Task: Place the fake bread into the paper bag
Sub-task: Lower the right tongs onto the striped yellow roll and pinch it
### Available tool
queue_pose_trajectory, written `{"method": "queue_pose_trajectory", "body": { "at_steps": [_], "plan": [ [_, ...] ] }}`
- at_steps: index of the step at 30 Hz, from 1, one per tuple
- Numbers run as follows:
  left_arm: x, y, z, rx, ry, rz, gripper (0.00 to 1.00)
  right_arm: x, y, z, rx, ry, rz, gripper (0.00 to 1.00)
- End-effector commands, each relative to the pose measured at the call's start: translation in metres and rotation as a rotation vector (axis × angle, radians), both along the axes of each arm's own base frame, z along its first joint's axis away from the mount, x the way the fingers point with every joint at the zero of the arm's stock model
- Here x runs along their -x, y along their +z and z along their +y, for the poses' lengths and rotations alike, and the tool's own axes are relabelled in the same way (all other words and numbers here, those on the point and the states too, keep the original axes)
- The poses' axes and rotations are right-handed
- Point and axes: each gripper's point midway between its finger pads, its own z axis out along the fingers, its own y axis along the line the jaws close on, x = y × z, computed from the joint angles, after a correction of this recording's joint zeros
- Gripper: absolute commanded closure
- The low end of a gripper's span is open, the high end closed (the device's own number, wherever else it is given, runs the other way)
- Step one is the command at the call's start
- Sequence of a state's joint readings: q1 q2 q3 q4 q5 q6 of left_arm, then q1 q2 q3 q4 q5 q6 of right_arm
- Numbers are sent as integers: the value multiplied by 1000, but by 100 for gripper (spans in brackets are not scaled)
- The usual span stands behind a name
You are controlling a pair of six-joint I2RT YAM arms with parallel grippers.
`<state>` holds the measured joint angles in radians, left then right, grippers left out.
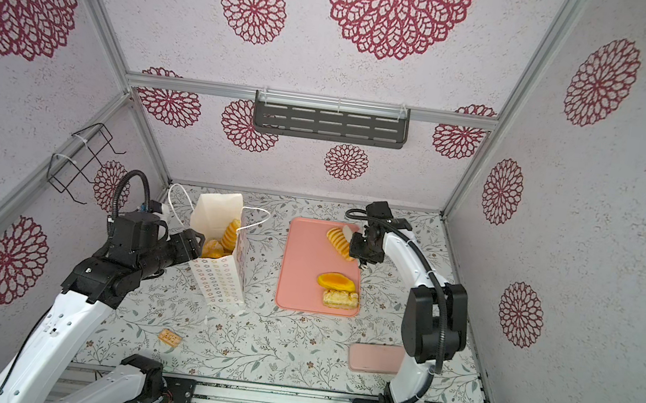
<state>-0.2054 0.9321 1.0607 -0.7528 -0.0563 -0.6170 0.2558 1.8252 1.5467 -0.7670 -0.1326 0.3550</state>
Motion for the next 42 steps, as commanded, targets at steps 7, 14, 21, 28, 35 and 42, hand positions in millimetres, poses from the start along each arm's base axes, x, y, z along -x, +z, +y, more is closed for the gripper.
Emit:
{"method": "queue_pose_trajectory", "body": {
  "at_steps": [7,14,21,28,35,42],
  "plan": [
    [3,2,5,3,4,-23,15,-30,0,5,11,23,-17,57],
    [2,1,7,1,11,-17,15,-34,-7,7,-7,33,-11,56],
    [2,1,8,4,18,-16,15,-27,-8,16,-62,65,-4,56],
    [2,-1,9,5,22,-14,15,-20,-4,18,-78,79,2,56],
    [1,-2,8,11,21,-13,15,-6,9,28,-160,94,-4,56],
    [0,-2,8,13,20,-12,15,10,24,30,-158,114,-9,56]
  ]
}}
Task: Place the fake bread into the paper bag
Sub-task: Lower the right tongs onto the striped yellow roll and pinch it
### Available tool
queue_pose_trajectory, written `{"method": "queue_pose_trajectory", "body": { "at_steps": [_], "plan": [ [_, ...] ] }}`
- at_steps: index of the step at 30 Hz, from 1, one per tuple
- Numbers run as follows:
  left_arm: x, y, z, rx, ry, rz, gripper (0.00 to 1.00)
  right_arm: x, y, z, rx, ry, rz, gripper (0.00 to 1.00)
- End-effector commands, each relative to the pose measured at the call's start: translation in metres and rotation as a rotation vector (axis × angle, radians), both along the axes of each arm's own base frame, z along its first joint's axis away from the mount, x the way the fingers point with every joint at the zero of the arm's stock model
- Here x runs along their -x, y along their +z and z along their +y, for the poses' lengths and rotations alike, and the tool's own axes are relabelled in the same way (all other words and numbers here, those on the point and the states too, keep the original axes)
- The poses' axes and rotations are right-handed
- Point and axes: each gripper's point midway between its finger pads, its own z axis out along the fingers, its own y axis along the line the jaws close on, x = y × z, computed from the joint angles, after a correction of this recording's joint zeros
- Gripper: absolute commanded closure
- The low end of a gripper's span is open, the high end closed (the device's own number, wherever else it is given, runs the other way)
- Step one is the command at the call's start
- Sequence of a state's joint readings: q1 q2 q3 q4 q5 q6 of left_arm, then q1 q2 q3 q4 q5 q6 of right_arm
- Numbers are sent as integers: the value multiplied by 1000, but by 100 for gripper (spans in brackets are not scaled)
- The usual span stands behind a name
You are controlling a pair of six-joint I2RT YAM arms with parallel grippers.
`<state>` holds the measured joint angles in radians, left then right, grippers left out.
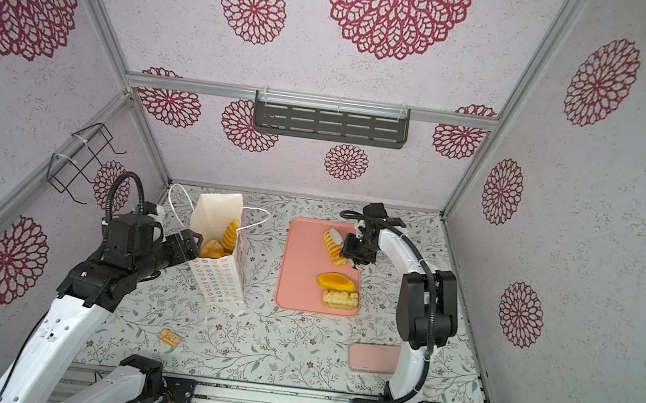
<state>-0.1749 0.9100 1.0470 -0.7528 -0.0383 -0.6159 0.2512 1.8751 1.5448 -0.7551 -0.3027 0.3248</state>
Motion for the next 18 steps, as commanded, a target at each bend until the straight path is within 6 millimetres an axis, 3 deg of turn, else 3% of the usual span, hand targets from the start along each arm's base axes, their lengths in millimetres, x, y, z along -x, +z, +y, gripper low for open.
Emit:
{"method": "queue_pose_trajectory", "body": {
  "at_steps": [1,8,18],
  "plan": [
    [-4,-2,1,4,4,-7,15,5,40,-1,-2,15,-81,56],
    [-4,-2,1,5,3,-8,15,10,32,-25,203,25,-54,50],
    [-4,-1,1,3,5,-12,15,15,20,-6,309,129,-34,44]
  ]
}}
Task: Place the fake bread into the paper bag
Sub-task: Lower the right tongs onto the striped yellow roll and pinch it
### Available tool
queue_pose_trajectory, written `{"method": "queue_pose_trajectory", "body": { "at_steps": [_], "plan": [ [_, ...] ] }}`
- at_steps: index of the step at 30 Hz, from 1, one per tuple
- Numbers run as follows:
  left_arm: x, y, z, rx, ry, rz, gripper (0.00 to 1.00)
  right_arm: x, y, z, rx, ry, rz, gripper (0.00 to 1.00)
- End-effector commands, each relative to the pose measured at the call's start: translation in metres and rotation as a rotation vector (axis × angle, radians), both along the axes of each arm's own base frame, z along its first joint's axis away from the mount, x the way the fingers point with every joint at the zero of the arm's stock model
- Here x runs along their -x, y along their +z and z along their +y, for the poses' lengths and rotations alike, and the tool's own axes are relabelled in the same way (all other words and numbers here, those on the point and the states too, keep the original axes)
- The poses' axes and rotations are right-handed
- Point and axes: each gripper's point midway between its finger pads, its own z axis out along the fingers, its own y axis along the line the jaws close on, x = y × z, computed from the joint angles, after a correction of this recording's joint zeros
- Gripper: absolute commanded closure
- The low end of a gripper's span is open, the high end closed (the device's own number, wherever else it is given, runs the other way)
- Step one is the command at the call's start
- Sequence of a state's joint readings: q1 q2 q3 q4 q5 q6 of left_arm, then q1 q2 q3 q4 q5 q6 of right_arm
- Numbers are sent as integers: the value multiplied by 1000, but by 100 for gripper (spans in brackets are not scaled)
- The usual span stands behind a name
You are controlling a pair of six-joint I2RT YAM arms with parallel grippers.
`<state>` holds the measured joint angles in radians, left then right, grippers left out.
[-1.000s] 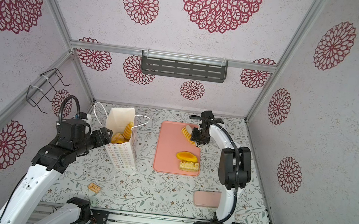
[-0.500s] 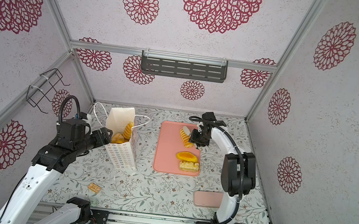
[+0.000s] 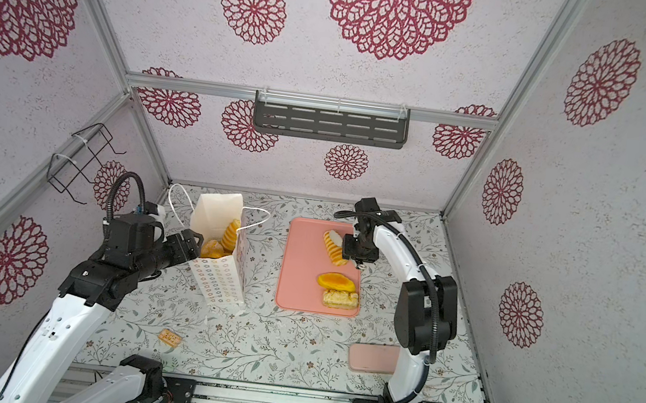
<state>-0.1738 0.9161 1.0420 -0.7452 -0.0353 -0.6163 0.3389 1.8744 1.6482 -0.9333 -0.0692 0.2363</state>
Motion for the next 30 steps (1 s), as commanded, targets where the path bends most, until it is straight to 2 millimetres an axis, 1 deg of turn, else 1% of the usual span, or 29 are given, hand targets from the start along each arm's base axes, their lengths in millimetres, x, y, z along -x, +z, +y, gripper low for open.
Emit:
{"method": "queue_pose_trajectory", "body": {
  "at_steps": [1,7,17,23,28,30],
  "plan": [
    [-1,2,2,3,7,-15,15,-1,5,2,59,44,-12,44],
    [-1,1,3,3,7,-15,15,-6,-5,4,97,60,10,40],
    [0,1,5,1,14,-14,15,-16,-24,2,147,67,37,40],
    [0,4,6,-3,16,-16,15,-19,-27,4,142,66,35,45],
    [0,6,7,-3,18,-19,15,-21,-19,4,135,60,13,56],
    [-1,6,6,-1,16,-17,15,-21,-12,4,128,55,-2,58]
  ]
}}
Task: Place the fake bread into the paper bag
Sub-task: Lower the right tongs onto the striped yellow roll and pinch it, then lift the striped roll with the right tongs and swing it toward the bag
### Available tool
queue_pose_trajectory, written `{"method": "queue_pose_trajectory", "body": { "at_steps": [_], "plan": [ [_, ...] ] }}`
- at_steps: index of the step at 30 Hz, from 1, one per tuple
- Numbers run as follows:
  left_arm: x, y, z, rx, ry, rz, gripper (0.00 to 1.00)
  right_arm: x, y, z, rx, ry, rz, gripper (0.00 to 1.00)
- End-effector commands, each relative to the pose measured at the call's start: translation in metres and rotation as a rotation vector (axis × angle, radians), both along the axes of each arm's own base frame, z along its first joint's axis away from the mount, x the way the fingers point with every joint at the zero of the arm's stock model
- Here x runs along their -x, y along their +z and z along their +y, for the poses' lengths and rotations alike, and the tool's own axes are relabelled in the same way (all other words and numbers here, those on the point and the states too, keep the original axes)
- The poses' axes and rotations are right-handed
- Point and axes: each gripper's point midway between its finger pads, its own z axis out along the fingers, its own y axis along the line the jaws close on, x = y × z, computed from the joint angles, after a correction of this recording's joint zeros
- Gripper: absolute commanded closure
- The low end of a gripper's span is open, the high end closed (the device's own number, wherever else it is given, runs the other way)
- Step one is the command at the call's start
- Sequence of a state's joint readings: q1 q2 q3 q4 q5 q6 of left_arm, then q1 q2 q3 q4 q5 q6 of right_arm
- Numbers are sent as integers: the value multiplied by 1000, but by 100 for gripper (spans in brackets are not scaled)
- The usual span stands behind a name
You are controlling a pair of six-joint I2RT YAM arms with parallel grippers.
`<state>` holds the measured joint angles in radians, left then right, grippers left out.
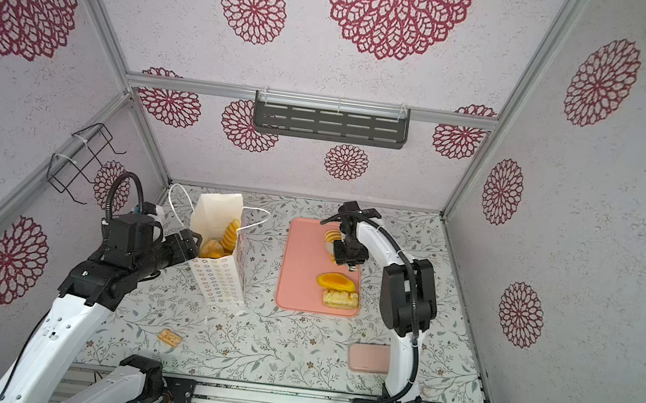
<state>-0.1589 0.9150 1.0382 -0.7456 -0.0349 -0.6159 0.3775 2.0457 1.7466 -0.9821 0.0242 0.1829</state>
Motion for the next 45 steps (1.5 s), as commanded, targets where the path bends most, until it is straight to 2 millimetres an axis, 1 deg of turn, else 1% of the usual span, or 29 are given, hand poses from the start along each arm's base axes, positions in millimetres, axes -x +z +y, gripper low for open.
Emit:
{"method": "queue_pose_trajectory", "body": {
  "at_steps": [1,10,17,20,25,30,33,36,40,45],
  "plan": [
    [-1,8,1,1,1,-20,15,-10,34,0,-19,-9,-87,59],
    [-1,11,1,4,0,-22,15,-8,78,11,-123,-17,-169,66],
    [-2,13,0,12,2,-22,21,-1,117,23,-240,-16,-233,68],
    [-1,14,1,11,4,-18,26,3,141,30,-309,-13,-273,69],
    [1,13,2,7,9,-11,35,17,196,47,-456,19,-366,69],
    [2,11,3,3,13,-1,43,40,256,71,-594,93,-465,69],
    [3,10,4,4,18,4,47,57,286,87,-672,146,-510,69],
    [4,10,4,4,19,6,52,75,311,107,-740,217,-538,68],
    [4,9,4,8,23,9,60,98,331,135,-815,293,-537,68],
    [5,8,4,15,28,10,70,121,337,172,-880,362,-504,68]
  ]
}}
